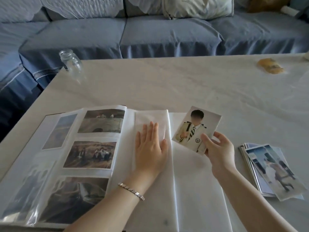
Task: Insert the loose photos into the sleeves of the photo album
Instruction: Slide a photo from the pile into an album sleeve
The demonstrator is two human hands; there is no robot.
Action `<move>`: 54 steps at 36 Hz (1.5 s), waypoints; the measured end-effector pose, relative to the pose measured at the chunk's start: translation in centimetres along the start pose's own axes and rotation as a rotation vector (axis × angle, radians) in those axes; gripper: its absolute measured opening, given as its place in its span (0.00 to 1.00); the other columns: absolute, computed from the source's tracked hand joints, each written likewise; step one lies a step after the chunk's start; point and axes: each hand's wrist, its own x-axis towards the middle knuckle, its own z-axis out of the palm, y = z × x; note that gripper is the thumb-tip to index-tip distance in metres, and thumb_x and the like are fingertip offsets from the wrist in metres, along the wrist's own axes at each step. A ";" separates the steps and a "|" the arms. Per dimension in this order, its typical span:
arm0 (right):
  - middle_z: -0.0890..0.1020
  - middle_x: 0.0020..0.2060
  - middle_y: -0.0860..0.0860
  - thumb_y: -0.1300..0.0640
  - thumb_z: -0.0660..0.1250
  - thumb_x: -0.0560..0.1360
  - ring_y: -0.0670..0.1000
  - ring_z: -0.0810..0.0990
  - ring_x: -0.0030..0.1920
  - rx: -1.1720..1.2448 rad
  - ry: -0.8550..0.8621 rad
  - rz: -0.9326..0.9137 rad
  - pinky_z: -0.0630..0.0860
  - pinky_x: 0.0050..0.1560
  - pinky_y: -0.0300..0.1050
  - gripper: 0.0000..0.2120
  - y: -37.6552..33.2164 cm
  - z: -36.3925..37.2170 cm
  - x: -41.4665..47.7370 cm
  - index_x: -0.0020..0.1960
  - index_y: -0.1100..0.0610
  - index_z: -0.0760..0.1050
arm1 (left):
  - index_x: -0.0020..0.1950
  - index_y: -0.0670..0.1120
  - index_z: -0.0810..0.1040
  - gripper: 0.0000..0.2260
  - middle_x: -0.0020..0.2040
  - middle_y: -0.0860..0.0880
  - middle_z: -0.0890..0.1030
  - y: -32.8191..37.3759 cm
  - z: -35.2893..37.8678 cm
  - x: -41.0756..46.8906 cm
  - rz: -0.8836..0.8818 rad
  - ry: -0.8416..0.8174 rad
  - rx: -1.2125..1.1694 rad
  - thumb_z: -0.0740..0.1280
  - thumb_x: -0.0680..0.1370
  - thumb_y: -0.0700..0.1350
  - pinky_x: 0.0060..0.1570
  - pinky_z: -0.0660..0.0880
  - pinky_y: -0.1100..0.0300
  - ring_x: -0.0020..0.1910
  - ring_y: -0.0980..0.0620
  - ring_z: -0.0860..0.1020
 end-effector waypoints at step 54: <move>0.83 0.46 0.57 0.56 0.71 0.72 0.58 0.82 0.49 -0.032 -0.081 0.147 0.77 0.55 0.59 0.12 1.8 2.1 3.6 0.54 0.58 0.79 | 0.76 0.47 0.52 0.41 0.77 0.50 0.55 1.1 -0.4 -0.3 0.008 -0.033 -0.015 0.47 0.67 0.66 0.72 0.37 0.54 0.76 0.54 0.48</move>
